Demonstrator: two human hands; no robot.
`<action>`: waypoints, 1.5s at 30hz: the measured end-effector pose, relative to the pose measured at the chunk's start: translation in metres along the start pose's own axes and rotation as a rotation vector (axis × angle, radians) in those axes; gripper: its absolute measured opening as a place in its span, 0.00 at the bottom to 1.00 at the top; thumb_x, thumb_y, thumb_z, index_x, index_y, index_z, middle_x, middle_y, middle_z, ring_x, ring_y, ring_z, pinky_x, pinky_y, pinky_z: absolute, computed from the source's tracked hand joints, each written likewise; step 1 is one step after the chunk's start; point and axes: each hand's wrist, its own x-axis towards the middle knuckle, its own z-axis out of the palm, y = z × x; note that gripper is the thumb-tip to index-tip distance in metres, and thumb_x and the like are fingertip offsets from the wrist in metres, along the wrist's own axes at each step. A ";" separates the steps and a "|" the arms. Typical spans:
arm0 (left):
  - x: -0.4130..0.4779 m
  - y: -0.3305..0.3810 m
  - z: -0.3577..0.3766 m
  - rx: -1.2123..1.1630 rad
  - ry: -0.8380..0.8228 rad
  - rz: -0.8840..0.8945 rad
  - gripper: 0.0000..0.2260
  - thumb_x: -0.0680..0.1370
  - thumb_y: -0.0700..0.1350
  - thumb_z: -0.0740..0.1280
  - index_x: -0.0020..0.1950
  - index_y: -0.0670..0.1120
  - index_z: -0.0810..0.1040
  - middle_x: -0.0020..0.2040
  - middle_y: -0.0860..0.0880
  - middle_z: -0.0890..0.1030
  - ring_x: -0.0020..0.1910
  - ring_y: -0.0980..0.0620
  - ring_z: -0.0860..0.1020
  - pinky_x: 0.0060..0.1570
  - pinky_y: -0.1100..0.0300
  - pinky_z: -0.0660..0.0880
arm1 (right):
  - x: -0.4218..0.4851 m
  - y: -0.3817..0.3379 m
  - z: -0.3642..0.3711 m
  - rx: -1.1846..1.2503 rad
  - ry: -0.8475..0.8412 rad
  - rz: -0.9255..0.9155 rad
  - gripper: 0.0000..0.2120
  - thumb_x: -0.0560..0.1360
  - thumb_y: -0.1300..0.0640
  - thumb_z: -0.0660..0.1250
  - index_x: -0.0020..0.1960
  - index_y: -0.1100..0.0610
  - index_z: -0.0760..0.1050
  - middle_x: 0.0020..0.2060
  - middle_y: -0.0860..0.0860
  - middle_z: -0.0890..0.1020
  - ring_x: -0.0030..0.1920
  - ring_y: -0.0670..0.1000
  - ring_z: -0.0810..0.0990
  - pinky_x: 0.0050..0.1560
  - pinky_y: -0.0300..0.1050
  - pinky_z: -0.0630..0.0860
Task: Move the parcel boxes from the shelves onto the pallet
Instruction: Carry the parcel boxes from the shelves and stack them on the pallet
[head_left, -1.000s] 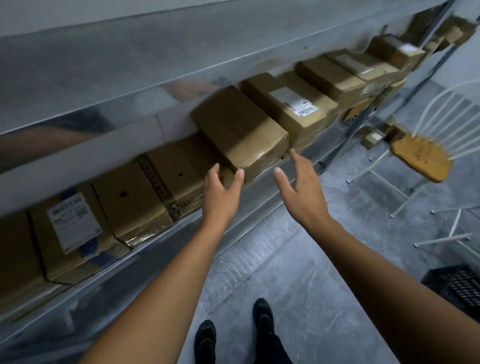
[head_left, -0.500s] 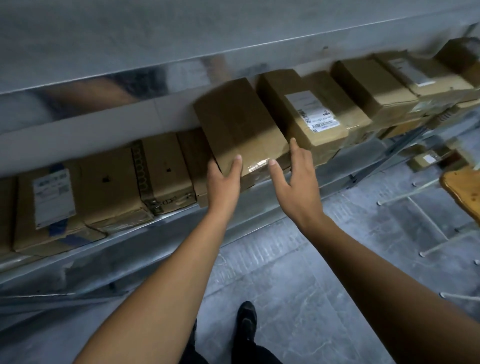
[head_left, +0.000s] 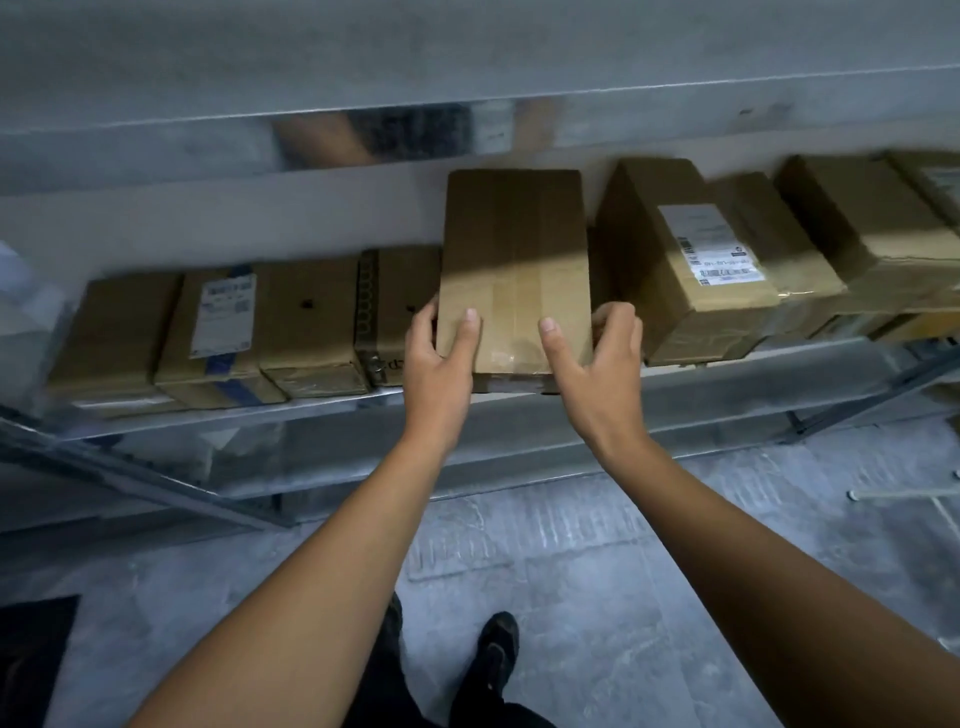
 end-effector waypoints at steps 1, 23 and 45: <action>-0.004 0.000 -0.011 0.000 0.012 0.016 0.23 0.80 0.59 0.70 0.73 0.55 0.75 0.69 0.53 0.79 0.67 0.56 0.78 0.70 0.50 0.74 | -0.002 -0.001 0.007 0.011 -0.020 -0.010 0.27 0.75 0.33 0.68 0.56 0.53 0.64 0.53 0.50 0.69 0.51 0.49 0.70 0.50 0.39 0.69; -0.136 -0.055 -0.371 -0.110 0.579 0.008 0.30 0.78 0.58 0.70 0.79 0.56 0.69 0.69 0.57 0.79 0.66 0.58 0.79 0.63 0.56 0.79 | -0.213 -0.166 0.247 0.038 -0.632 -0.360 0.39 0.77 0.35 0.69 0.83 0.47 0.60 0.66 0.41 0.67 0.62 0.33 0.66 0.60 0.24 0.60; -0.294 -0.085 -0.792 -0.027 1.298 -0.091 0.25 0.82 0.53 0.70 0.79 0.54 0.70 0.69 0.56 0.79 0.66 0.60 0.78 0.67 0.57 0.77 | -0.542 -0.407 0.540 0.190 -1.262 -0.739 0.29 0.80 0.44 0.72 0.78 0.45 0.67 0.63 0.45 0.72 0.65 0.39 0.69 0.66 0.37 0.67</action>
